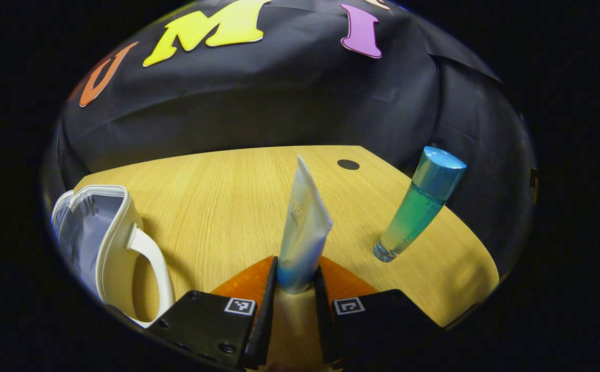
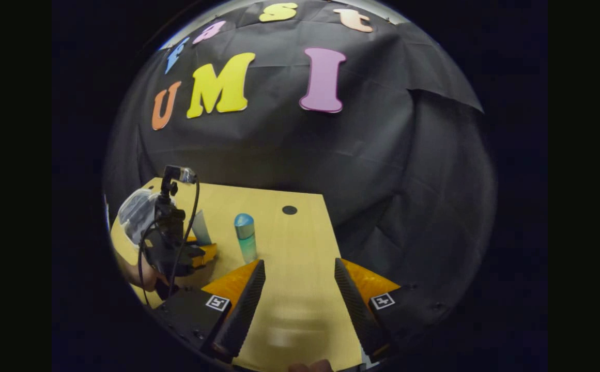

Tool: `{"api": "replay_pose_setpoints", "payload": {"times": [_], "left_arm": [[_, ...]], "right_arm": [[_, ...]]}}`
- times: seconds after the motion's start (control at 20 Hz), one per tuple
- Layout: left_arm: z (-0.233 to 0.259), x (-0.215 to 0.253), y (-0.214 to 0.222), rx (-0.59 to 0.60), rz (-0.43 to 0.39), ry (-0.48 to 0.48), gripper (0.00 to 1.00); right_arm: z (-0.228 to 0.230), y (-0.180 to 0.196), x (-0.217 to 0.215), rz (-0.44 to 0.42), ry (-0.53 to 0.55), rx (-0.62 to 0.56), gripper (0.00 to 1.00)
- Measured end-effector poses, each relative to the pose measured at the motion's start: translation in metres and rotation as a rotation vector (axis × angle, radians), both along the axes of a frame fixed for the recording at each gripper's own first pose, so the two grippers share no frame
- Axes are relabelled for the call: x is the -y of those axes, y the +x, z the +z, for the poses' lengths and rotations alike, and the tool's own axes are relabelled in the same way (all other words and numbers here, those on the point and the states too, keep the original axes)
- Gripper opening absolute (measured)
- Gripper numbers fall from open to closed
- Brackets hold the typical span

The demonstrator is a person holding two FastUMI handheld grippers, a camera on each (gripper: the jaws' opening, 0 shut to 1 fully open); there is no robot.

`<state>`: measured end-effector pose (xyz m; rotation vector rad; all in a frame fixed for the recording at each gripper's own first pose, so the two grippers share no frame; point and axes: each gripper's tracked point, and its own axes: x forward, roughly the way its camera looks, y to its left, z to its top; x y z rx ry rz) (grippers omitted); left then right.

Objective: First open the suitcase, pack the skin care products into it, and then close the suitcase.

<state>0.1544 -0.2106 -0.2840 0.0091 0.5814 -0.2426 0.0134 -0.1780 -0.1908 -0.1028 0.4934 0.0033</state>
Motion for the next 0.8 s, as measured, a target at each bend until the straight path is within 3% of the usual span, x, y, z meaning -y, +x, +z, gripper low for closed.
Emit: {"api": "replay_pose_setpoints", "payload": {"times": [0.25, 0.55, 0.8], "left_arm": [[0.069, -0.01, -0.027, 0.071, -0.027, -0.007, 0.4], [0.127, -0.054, -0.071, 0.096, 0.088, -0.044, 0.4], [0.147, -0.103, -0.092, 0.087, 0.187, -0.024, 0.4]], "right_arm": [[-0.033, 0.034, -0.045, 0.103, 0.104, -0.014, 0.8], [-0.091, 0.09, -0.079, 0.1, 0.176, -0.055, 0.8], [-0.129, 0.112, -0.097, 0.09, 0.216, -0.121, 0.76]]}}
